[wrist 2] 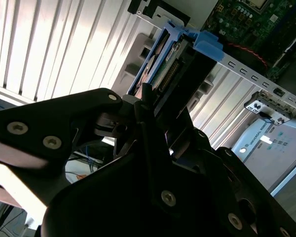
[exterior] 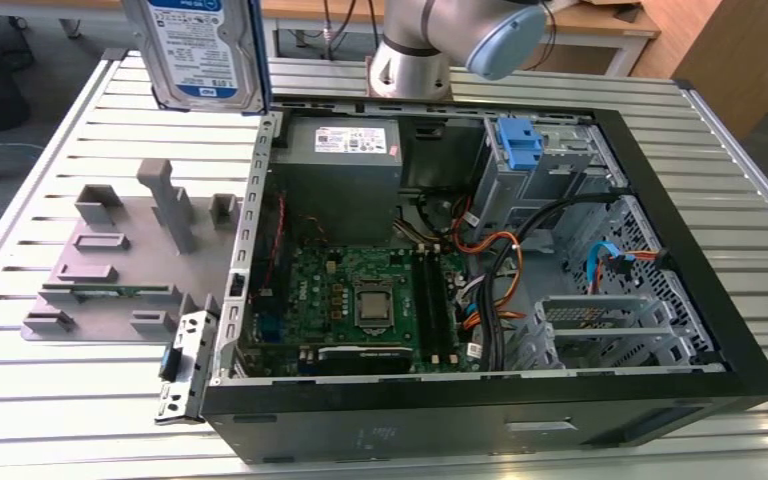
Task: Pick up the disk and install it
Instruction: 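Pick up the disk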
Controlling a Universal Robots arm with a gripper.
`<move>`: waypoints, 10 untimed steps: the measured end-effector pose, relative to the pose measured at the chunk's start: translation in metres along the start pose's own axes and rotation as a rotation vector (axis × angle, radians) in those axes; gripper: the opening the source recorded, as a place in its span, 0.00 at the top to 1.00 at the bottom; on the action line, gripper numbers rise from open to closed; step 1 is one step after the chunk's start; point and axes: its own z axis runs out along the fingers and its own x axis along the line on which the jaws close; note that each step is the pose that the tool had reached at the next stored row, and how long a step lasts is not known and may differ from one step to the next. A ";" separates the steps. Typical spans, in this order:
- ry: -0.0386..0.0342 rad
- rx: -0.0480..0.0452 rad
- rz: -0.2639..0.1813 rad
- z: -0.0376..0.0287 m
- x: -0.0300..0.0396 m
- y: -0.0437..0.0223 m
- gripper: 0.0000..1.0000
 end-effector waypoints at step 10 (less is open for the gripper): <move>0.0000 0.0000 -0.001 0.0000 -0.0002 -0.0037 0.65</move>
